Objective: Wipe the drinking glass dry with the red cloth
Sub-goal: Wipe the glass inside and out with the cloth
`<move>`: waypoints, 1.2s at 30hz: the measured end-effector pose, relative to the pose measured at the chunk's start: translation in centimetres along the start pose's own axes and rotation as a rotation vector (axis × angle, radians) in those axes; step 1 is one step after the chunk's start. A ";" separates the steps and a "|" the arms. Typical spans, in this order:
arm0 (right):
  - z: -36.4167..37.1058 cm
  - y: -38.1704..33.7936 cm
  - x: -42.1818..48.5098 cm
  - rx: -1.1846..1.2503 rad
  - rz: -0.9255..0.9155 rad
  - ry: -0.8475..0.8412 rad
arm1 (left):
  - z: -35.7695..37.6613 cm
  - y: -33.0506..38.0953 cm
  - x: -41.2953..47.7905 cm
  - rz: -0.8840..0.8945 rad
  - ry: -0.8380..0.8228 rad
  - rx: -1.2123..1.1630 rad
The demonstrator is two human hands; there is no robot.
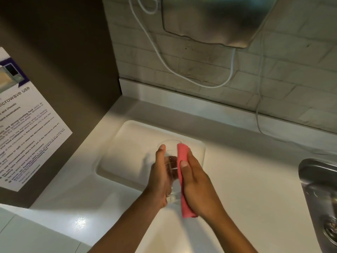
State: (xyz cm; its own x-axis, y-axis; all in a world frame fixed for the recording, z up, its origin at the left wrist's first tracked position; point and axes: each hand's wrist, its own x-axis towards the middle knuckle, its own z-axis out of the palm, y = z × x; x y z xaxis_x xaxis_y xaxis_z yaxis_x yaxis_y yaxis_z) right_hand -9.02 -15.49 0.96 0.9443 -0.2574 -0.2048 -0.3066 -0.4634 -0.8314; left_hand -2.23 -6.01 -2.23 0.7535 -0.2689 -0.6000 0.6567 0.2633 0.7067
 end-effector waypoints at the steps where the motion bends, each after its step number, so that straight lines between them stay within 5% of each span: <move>1: 0.6 0.0 -0.9 -0.052 -0.054 0.004 | -0.1 0.5 0.2 0.000 -0.005 -0.022; 9: 0.1 -0.2 0.4 0.034 0.056 -0.039 | -0.4 0.0 0.0 -0.046 0.055 -0.015; 14: 2.1 0.7 -2.6 -0.198 -0.208 -0.064 | -1.2 1.1 0.4 -0.068 -0.019 -0.096; 19: 0.0 0.8 -0.1 0.255 0.186 -0.105 | -0.4 -0.1 -0.4 -0.001 0.107 -0.023; 25: 1.5 0.7 -3.0 -0.119 -0.154 -0.067 | -0.7 1.3 0.1 -0.004 0.115 -0.059; 32: -0.8 0.4 -0.7 0.022 0.075 -0.060 | -0.1 -1.2 -0.3 -0.016 0.090 -0.019; 36: 1.1 0.0 -2.9 -0.340 -0.165 -0.040 | -0.4 -0.4 0.6 -0.097 0.017 -0.141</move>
State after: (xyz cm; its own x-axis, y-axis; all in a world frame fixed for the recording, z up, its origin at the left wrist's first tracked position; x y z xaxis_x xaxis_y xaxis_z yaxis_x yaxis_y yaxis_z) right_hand -11.59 -13.84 1.00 0.9862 -0.1255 -0.1076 -0.1653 -0.7526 -0.6374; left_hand -1.98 -5.91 -3.04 0.6859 -0.2840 -0.6700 0.7235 0.3649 0.5860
